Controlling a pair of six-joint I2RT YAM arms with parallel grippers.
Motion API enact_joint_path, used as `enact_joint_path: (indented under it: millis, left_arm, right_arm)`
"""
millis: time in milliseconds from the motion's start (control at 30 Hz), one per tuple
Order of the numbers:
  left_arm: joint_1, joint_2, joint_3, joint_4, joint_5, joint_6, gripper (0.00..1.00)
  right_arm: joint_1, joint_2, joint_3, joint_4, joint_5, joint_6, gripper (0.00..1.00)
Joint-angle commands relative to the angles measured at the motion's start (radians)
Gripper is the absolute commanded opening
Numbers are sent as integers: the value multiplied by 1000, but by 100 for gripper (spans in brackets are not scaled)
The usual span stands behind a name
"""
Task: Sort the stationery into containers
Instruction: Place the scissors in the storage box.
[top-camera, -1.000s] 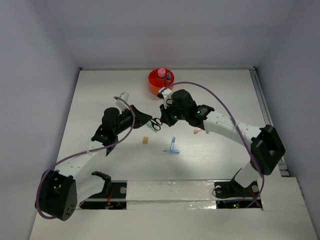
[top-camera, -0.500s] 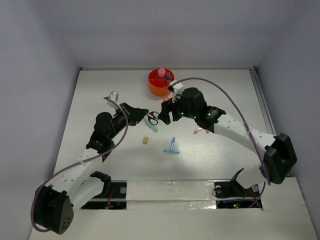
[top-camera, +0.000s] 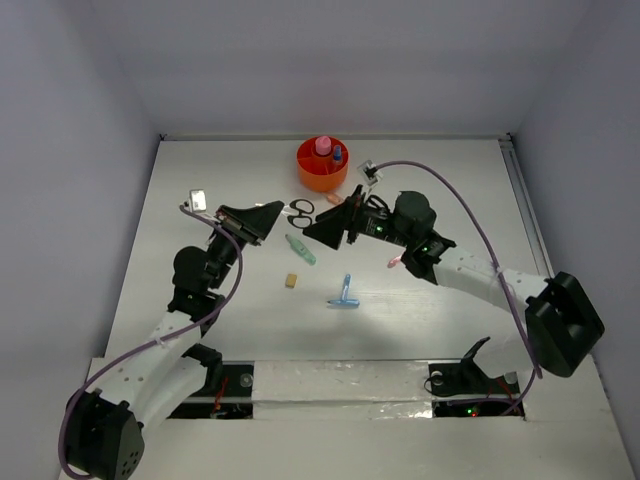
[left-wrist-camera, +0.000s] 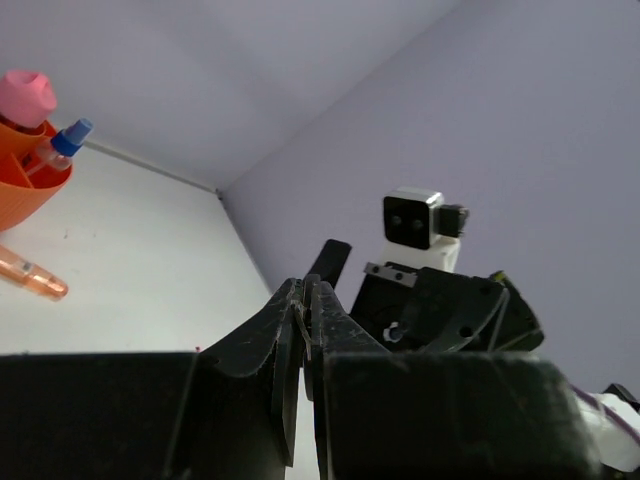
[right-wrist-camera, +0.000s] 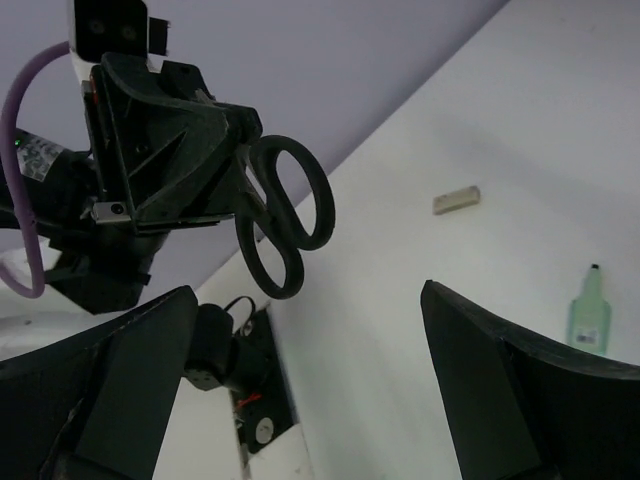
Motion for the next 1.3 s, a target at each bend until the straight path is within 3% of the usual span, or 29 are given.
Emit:
enact_joint_path:
  millis: [0, 167, 267, 300, 367, 467, 600, 633, 700, 733, 767, 867, 1100, 1267]
  left_arm:
    - [0, -18, -8, 154, 4, -44, 0]
    - [0, -21, -14, 173, 10, -58, 0]
    - [0, -17, -20, 177, 12, -60, 0]
    - [0, -15, -25, 182, 12, -64, 0]
    - [0, -17, -34, 186, 18, -72, 0]
    - [0, -24, -33, 170, 18, -58, 0]
    - [0, -29, -33, 147, 44, -49, 0]
    - [0, -27, -19, 93, 50, -41, 5]
    - [0, -43, 12, -14, 50, 17, 31]
    - [0, -53, 45, -144, 30, 44, 45]
    - [0, -78, 65, -210, 16, 107, 74]
    - [0, -135, 150, -465, -60, 211, 99]
    - [0, -236, 286, -829, -207, 452, 99]
    - [0, -230, 343, -947, -198, 587, 99]
  right_arm:
    - [3, 23, 33, 252, -90, 107, 99]
    - [3, 69, 52, 330, -89, 153, 80]
    - [3, 93, 52, 400, -94, 196, 54]
    - [3, 107, 52, 414, -95, 204, 50]
    - [3, 119, 67, 410, -104, 202, 30]
    - [3, 129, 70, 411, -87, 198, 27]
    - [3, 133, 75, 407, -84, 193, 7]
    - [3, 124, 77, 396, -75, 184, 4]
    - [3, 109, 116, 275, -69, 115, 0]
    - [3, 98, 141, 206, -45, 75, 0]
    - [3, 75, 165, 46, -25, -12, 0]
    - [-21, 75, 308, -273, 60, -167, 0]
    - [-155, 196, 621, -745, 95, -385, 0]
    - [-167, 481, 993, -1157, 218, -572, 0]
